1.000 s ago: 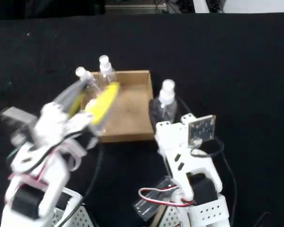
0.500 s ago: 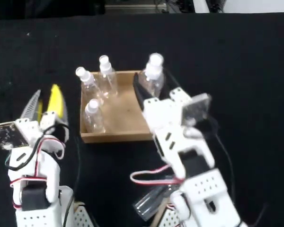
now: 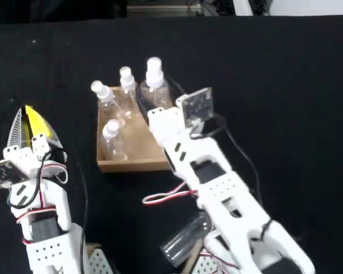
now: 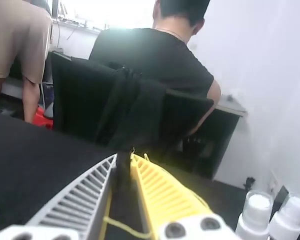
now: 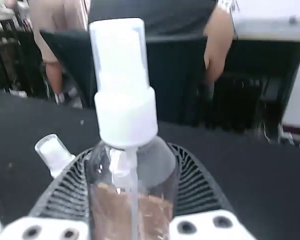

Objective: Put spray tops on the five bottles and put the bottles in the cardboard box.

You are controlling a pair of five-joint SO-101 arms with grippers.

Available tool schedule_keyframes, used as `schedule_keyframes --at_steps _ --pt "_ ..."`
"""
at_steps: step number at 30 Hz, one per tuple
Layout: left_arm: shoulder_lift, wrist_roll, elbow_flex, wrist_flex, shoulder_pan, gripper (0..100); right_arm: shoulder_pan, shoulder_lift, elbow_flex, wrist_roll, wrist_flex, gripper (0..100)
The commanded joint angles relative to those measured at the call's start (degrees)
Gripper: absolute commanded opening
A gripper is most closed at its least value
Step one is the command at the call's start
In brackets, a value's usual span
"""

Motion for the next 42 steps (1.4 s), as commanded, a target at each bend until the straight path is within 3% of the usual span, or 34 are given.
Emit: schedule_keyframes --at_steps 1,7,23,42 --pt "-0.62 0.44 1.36 1.23 -0.57 3 0.44 6.55 0.04 0.09 -13.36 1.0" --pt "-0.62 0.26 1.36 2.64 -0.57 3 3.78 21.14 -2.07 -0.09 -23.82 1.0" --pt "-0.62 0.00 1.36 2.81 -0.66 3 4.13 49.89 -10.51 0.18 -44.13 1.0" --pt "-0.62 0.00 1.36 2.81 -0.66 3 5.80 51.12 -12.70 -0.18 -36.66 1.2"
